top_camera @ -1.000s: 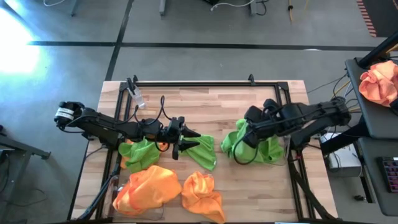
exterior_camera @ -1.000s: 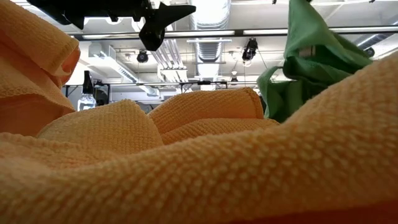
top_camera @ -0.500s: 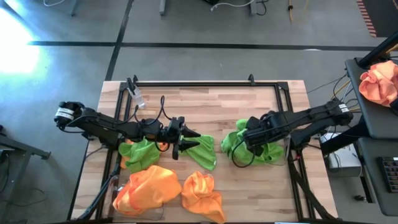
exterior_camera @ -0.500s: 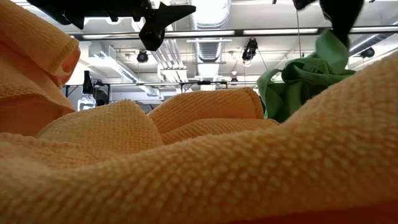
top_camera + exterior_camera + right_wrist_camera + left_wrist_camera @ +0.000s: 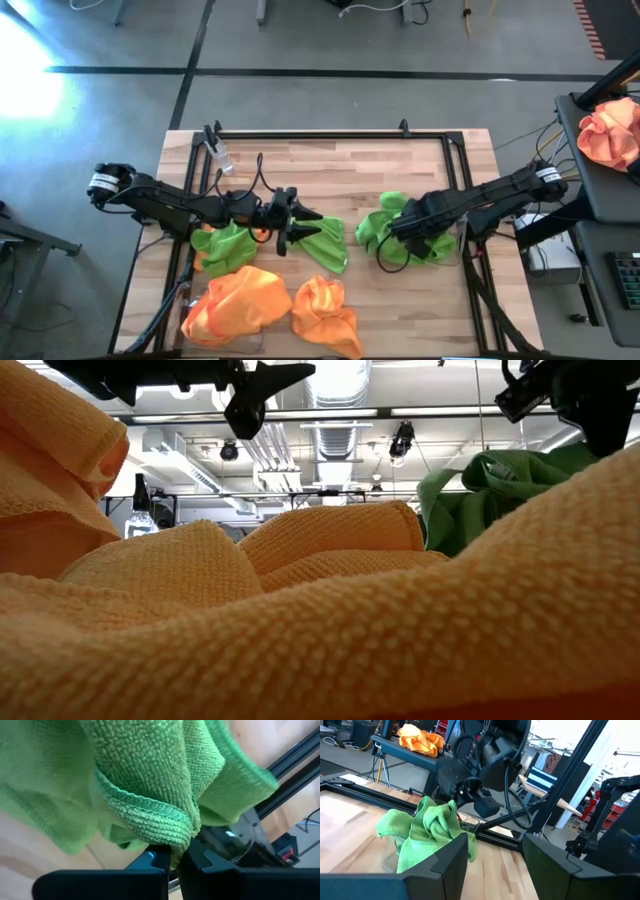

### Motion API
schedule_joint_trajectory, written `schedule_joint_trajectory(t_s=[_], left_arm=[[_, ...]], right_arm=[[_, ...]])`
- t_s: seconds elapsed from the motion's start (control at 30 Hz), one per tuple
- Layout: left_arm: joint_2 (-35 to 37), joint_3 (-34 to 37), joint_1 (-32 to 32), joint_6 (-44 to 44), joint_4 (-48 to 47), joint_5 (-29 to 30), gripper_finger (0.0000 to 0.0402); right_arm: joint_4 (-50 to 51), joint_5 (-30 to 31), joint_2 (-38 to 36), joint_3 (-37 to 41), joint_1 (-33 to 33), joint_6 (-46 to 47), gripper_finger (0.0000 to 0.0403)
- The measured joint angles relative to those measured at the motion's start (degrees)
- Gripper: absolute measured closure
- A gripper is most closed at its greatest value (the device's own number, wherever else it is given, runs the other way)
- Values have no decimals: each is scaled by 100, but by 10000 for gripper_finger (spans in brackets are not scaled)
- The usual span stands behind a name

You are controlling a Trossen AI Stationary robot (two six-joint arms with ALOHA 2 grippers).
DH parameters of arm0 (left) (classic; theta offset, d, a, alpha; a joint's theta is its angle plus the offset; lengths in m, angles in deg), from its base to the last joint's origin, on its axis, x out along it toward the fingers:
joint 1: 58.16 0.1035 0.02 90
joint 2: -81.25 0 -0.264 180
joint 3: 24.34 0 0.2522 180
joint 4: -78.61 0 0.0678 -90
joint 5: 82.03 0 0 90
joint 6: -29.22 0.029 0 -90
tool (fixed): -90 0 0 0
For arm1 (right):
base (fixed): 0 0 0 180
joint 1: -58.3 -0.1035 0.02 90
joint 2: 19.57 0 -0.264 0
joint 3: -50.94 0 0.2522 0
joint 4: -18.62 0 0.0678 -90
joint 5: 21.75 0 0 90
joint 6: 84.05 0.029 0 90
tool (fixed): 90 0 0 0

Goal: Sort microfiber towel by color & place in baskets
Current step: Put the bottom right green towel into the right transparent bin

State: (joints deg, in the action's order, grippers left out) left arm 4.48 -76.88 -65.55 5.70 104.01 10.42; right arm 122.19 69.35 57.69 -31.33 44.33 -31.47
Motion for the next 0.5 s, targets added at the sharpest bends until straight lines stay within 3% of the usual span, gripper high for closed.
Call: schedule_joint_trajectory(t_s=[0.3, 0.5], left_arm=[[0, 0, 0, 1, 179, 1, 228], [0, 0, 0, 1, 187, 0, 228]], right_arm=[[-39, -122, 2, -33, 0, 100, 387], [-55, -174, 2, -34, 0, 149, 347]])
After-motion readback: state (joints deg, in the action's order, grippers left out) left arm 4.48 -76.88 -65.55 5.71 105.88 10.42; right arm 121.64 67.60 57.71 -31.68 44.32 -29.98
